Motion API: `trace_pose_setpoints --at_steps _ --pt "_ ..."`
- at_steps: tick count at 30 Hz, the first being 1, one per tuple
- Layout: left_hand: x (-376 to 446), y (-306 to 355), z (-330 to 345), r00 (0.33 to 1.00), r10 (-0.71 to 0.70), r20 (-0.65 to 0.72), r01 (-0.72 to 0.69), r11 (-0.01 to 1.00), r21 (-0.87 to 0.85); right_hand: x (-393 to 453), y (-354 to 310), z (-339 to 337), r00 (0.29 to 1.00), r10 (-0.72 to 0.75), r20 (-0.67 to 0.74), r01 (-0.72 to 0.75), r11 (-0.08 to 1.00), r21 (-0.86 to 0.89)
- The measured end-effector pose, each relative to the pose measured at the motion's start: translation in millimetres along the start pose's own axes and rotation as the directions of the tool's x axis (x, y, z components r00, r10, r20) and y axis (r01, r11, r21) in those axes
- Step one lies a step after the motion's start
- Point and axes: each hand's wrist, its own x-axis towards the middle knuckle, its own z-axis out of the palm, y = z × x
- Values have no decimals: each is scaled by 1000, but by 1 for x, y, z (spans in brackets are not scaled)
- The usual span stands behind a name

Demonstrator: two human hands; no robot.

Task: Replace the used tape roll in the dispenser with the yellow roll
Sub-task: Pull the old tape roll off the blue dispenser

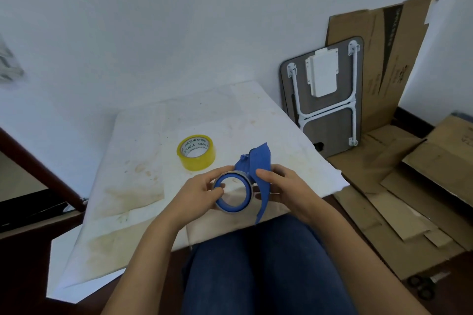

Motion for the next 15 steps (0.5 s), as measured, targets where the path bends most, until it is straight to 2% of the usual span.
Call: trace_pose_setpoints --at_steps 5,8,12,15 --pt "4 -2 -2 997 71 -21 -67 989 133 -5 -2 1 999 44 32 -44 999 7" --pt "6 -5 1 987 122 -106 -99 976 194 -3 -1 4 999 35 13 -36 997 63" --pt "2 -4 9 936 177 -304 -145 982 124 -2 -3 7 998 -3 -68 16 982 187" --pt "-1 -2 13 942 188 -279 -185 982 38 -2 -3 11 986 -17 -169 53 976 213"
